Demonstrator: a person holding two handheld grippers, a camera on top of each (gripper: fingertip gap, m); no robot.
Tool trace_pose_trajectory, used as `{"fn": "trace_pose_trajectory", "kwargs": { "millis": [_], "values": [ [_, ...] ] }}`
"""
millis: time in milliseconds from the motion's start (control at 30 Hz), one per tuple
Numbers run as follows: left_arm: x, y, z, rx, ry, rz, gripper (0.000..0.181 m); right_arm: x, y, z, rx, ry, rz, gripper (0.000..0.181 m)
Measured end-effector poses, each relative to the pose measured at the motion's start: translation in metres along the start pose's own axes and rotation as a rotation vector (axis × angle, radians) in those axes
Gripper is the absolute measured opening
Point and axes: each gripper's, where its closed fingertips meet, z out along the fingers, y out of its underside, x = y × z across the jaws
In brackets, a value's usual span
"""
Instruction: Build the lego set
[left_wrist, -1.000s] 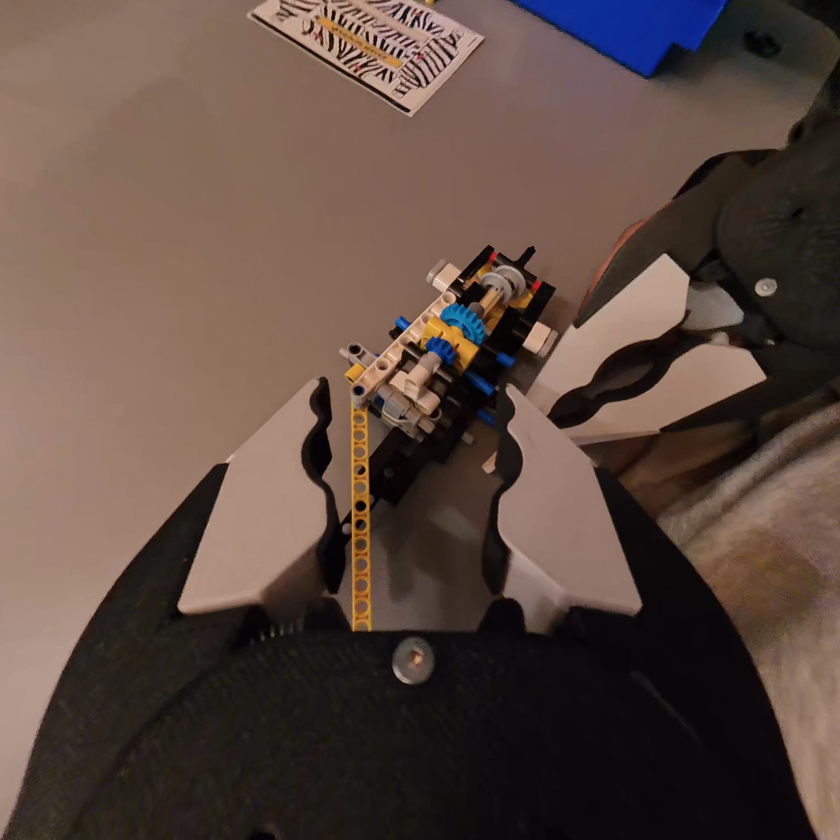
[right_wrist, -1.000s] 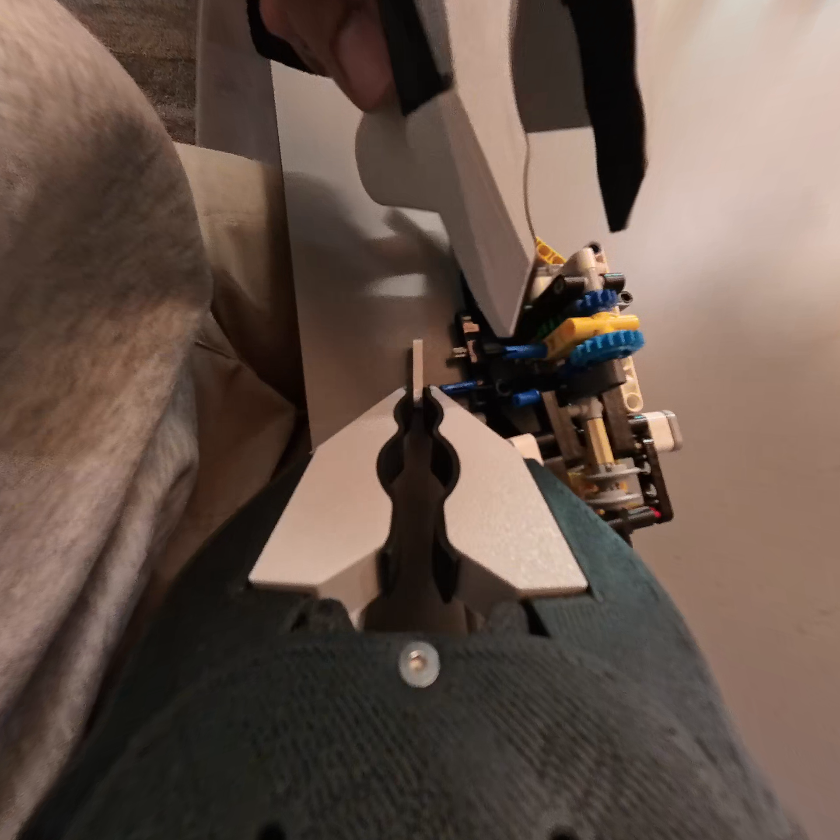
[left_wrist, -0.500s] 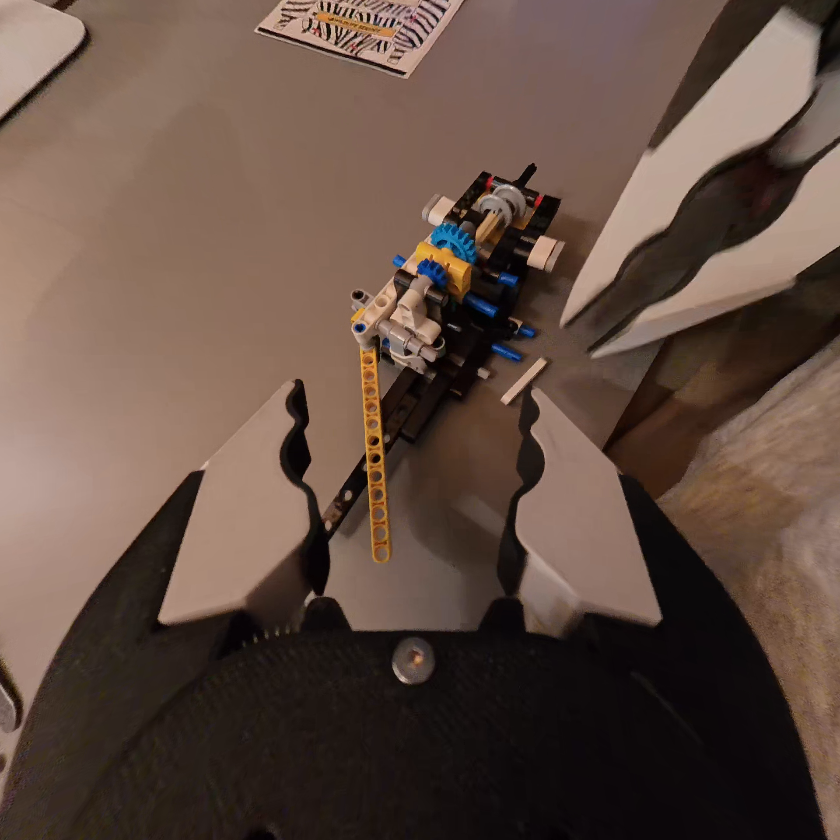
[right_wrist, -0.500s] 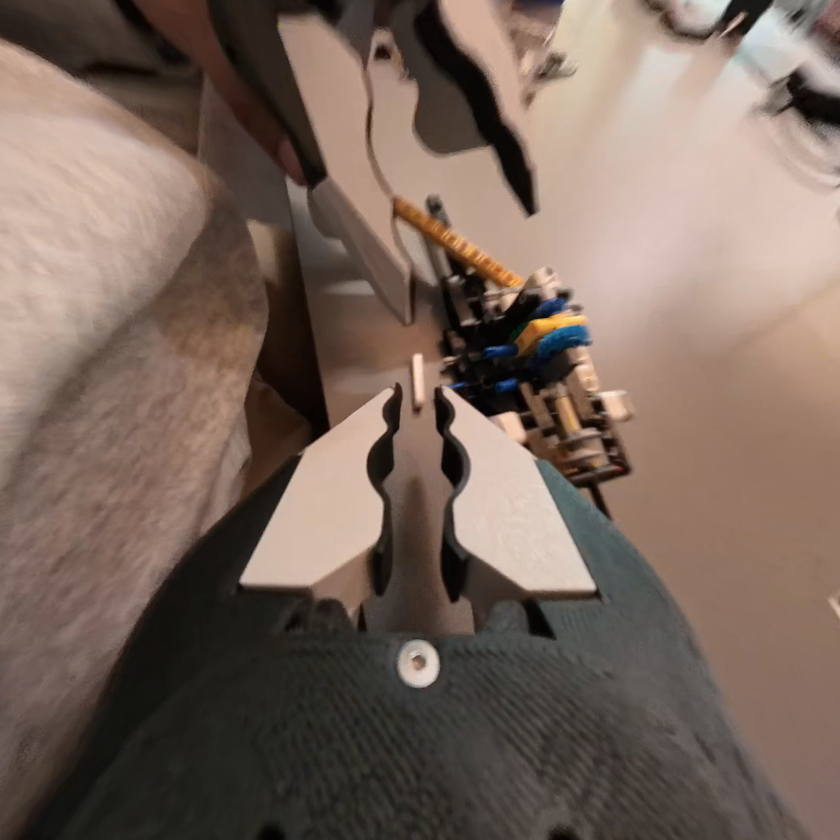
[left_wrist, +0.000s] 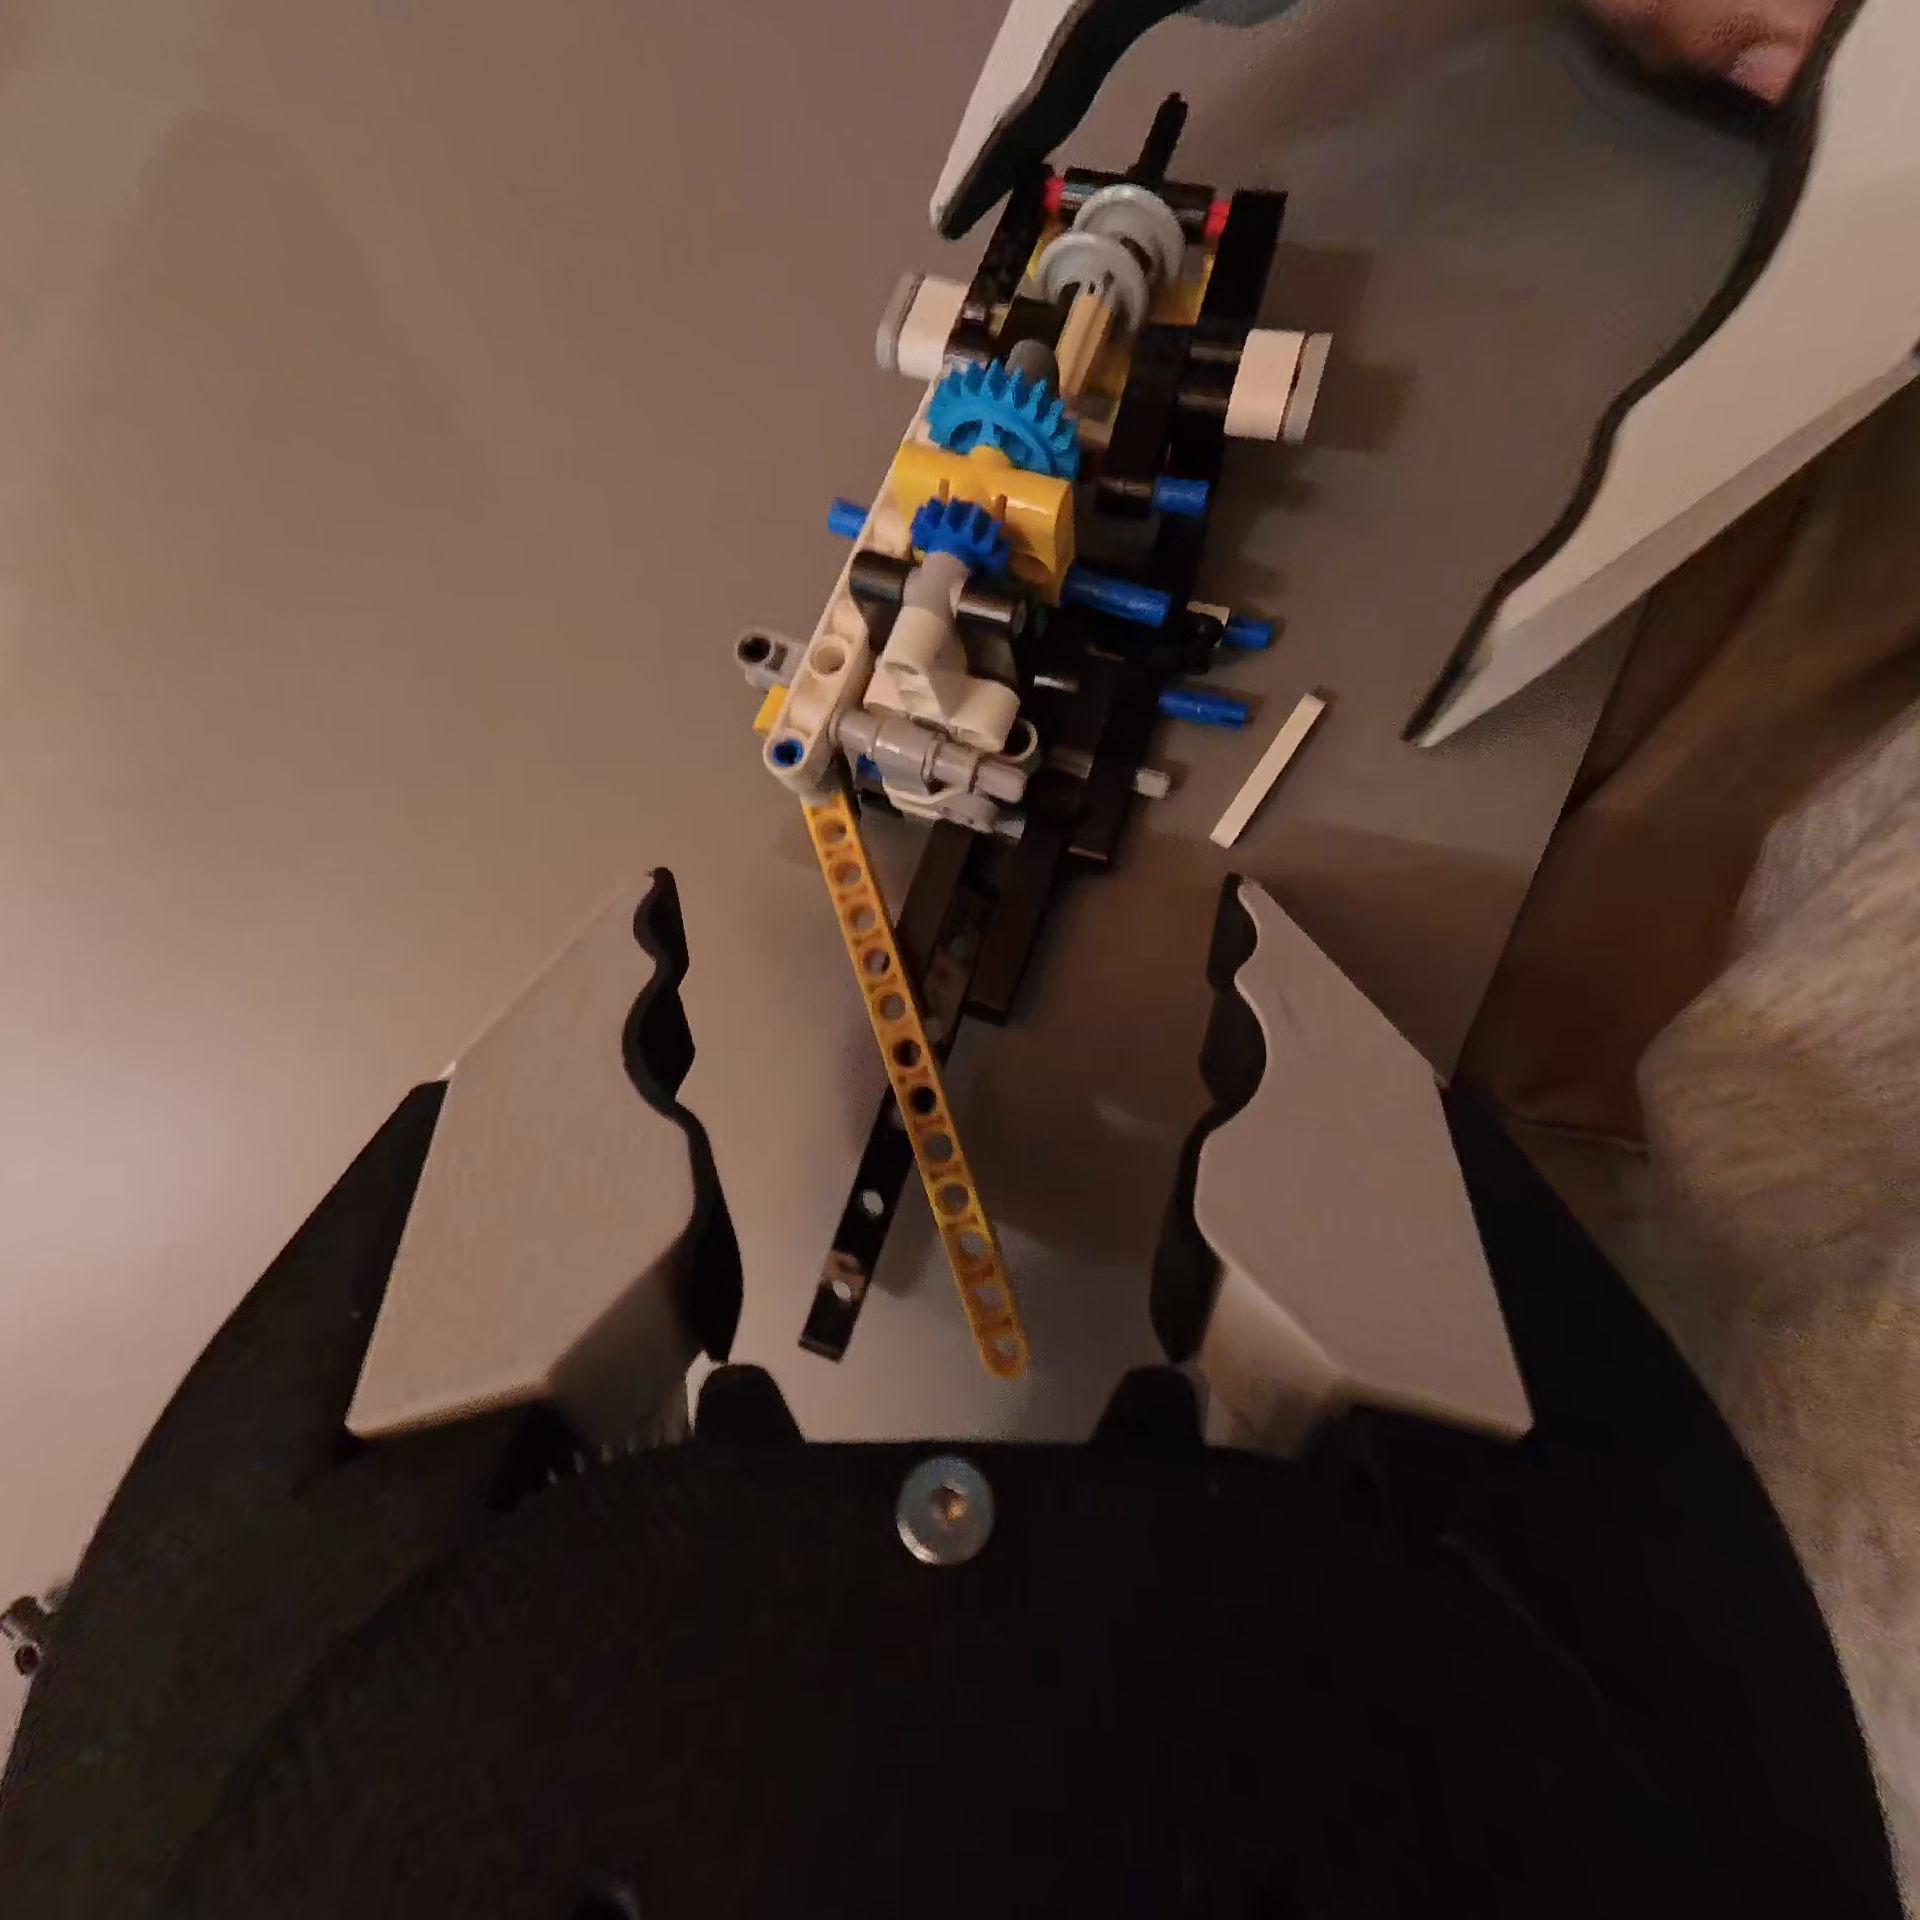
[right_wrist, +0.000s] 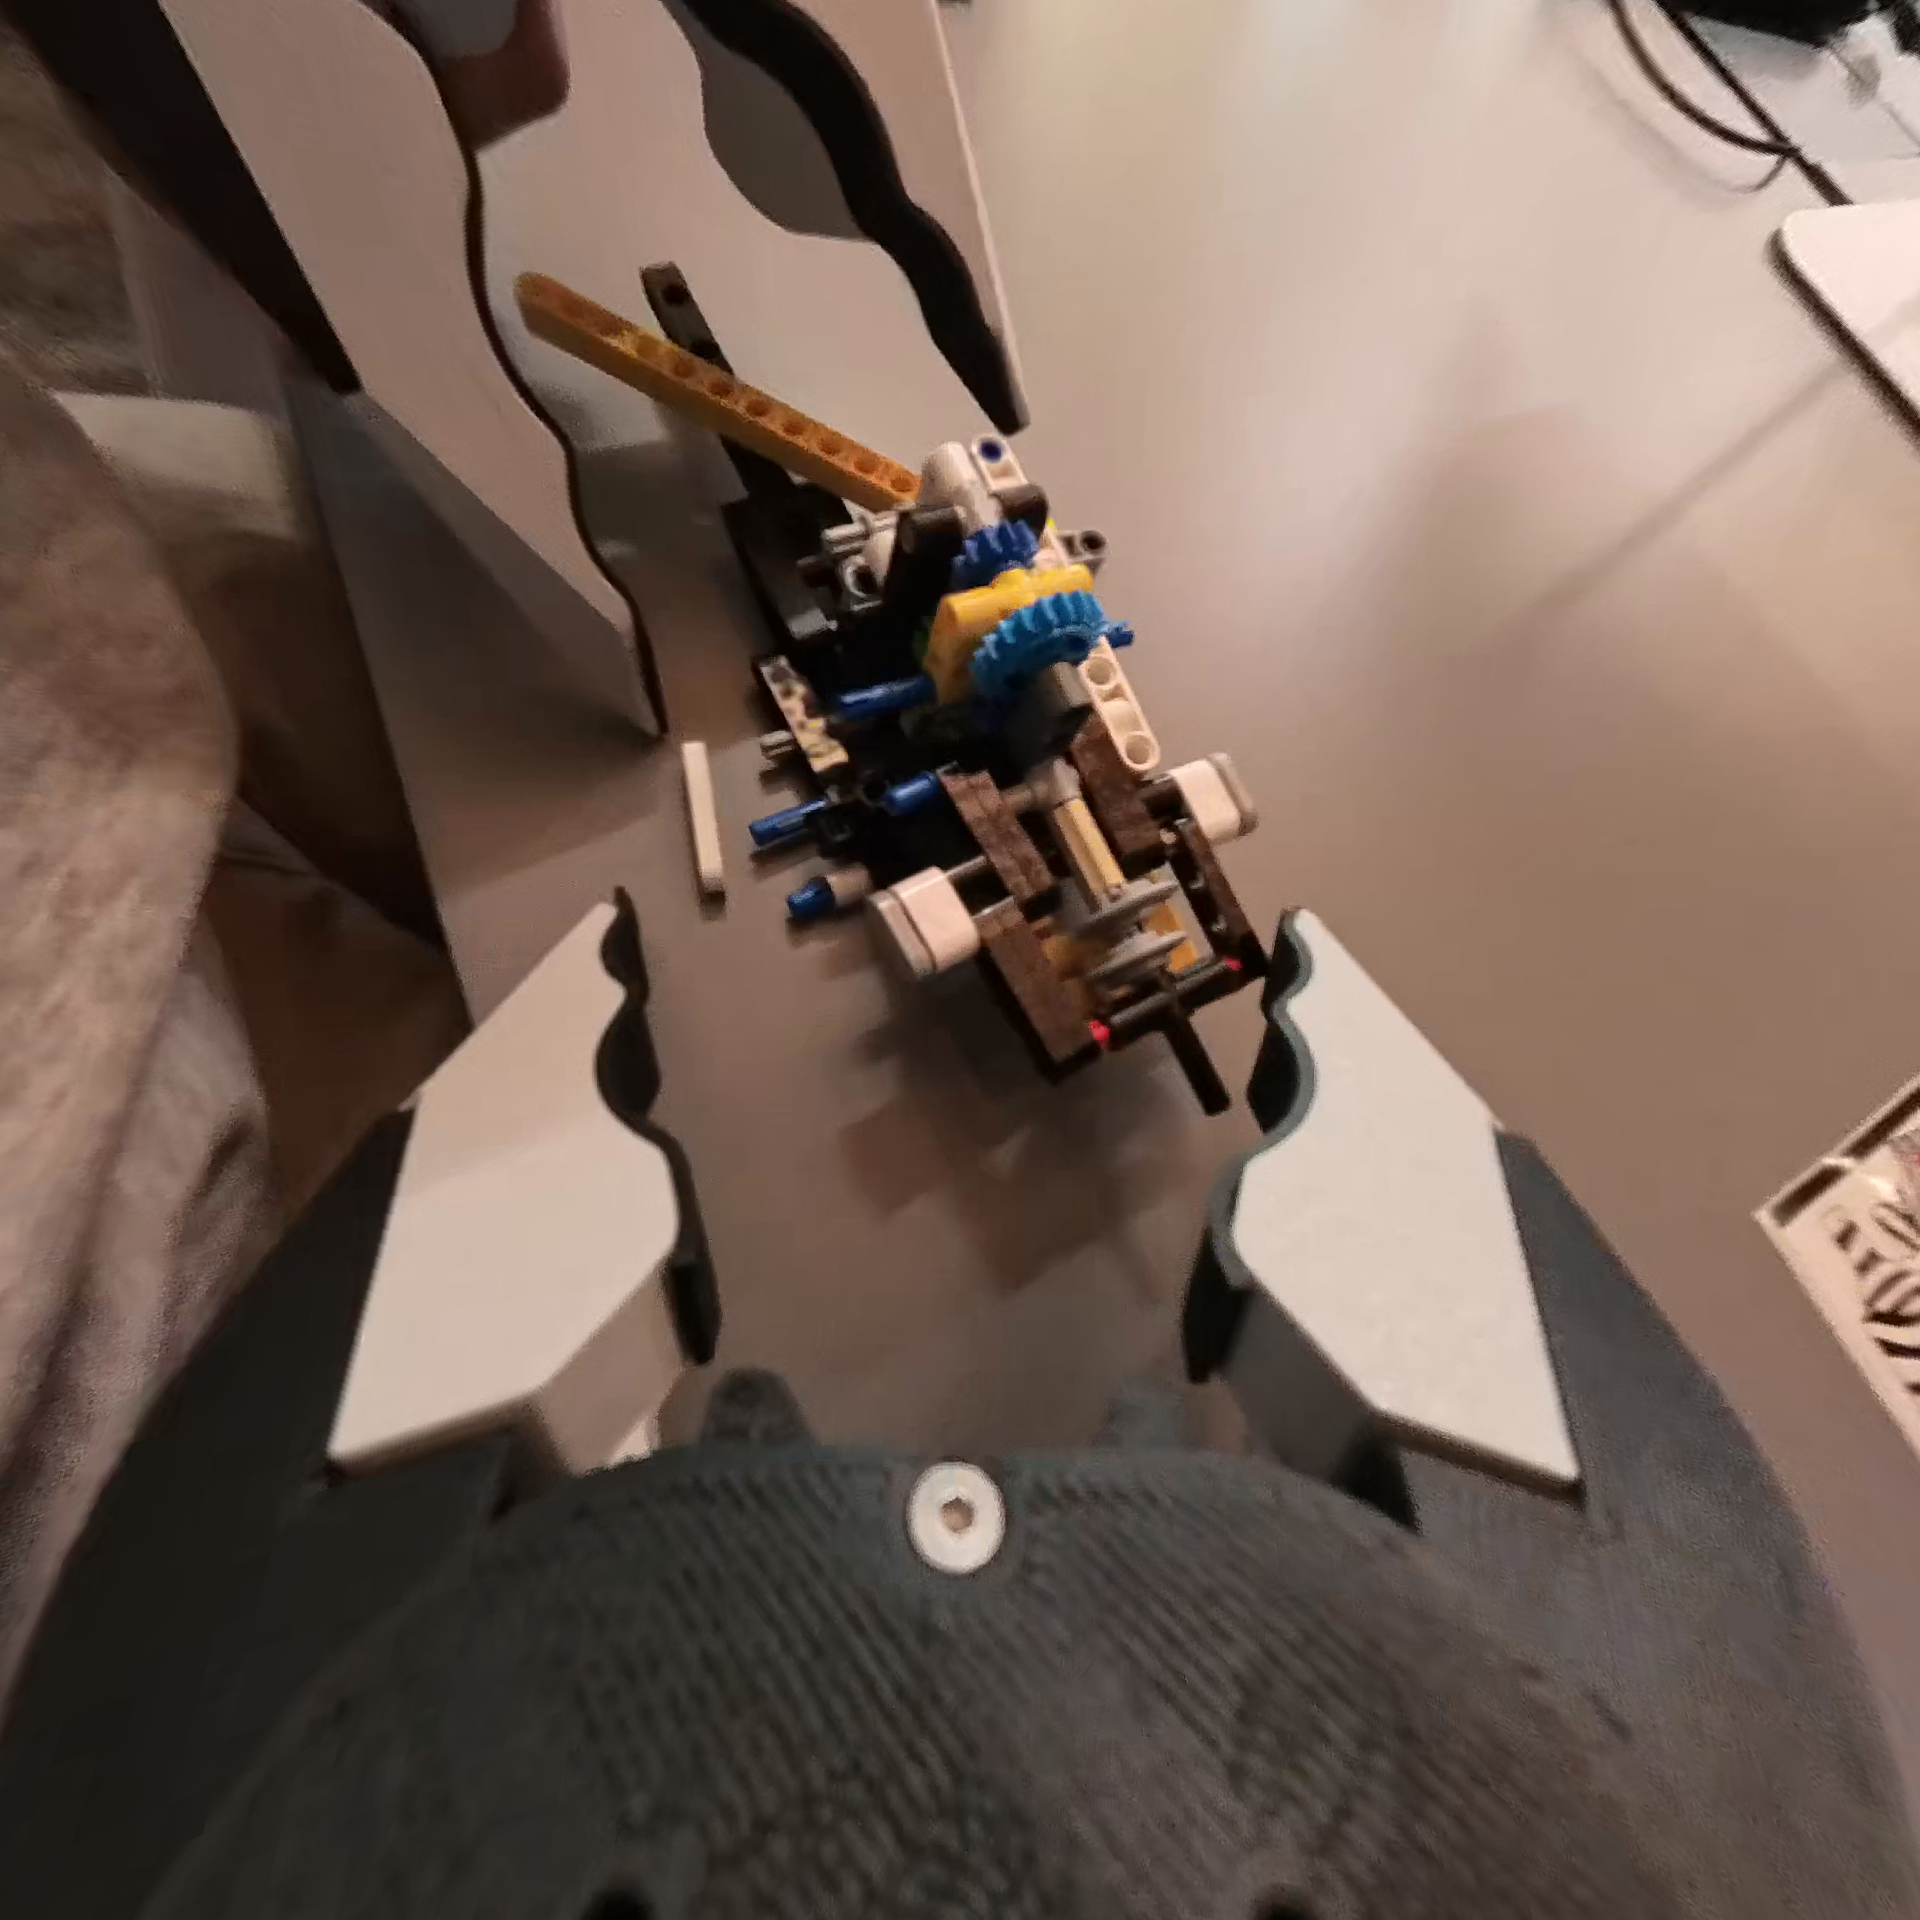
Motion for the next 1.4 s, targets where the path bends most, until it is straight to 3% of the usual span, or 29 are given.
{"fn": "trace_pose_trajectory", "kwargs": {
  "millis": [500, 1400],
  "values": [
    [0.011, -0.007, -0.006, 0.044, 0.058, 0.009, 0.092, 0.004, -0.004, 0.005, -0.016, -0.015, 0.026, 0.099],
    [0.011, -0.004, -0.004, 0.022, 0.041, -0.077, 0.081, 0.012, 0.003, 0.01, -0.032, -0.055, 0.072, 0.1]
  ]
}}
